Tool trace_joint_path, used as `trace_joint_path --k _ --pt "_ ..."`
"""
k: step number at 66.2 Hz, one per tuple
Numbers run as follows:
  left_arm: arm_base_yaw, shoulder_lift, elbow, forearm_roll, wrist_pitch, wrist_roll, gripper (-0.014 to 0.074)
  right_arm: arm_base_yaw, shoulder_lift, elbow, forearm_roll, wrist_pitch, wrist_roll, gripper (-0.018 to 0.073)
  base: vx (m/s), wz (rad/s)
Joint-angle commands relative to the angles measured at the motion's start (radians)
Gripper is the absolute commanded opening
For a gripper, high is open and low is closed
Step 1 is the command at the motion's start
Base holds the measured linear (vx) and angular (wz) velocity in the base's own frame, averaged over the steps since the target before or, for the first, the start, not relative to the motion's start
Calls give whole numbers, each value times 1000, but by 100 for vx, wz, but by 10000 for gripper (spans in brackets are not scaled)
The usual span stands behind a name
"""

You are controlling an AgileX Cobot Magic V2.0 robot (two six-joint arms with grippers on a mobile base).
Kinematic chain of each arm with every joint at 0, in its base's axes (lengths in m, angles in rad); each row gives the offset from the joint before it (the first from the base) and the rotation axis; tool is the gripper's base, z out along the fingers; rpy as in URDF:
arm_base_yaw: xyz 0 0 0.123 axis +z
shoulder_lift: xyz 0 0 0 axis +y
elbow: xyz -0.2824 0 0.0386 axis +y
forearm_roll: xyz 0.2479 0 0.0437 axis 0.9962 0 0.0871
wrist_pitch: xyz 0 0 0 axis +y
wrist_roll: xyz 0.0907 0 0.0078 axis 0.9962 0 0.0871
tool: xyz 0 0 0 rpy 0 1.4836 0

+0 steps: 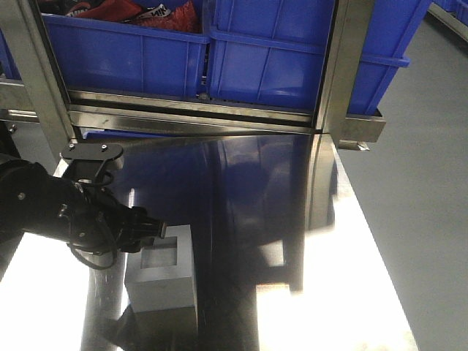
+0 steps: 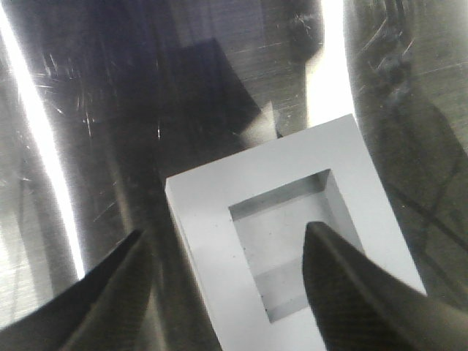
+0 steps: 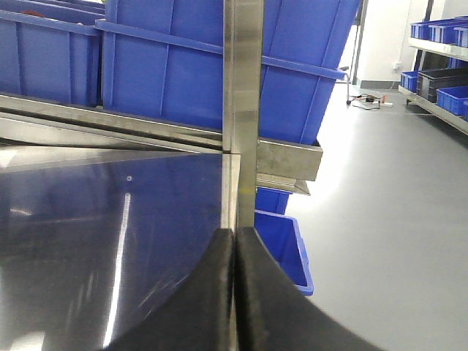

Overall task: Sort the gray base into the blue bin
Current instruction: 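Lower the left gripper over the gray hollow block's rim, then close the left gripper on the block wall and lift it up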

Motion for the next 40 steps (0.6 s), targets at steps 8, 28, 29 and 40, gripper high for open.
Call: trace_joint_path --k 8,28,29,40 --pt "-7 51 -30 -1 4 -7 441 -5 -12 14 -11 -78 -5 -9 0 0" --pt "-7 132 -30 -5 1 -16 409 -5 -12 14 -11 -78 -5 -9 0 0" --pt "-7 133 -30 -5 3 -16 402 -5 -12 14 -11 -78 -5 -9 0 0" --pt "-7 132 -30 -4 17 -15 244 -5 -12 14 -11 -78 -5 -9 0 0"
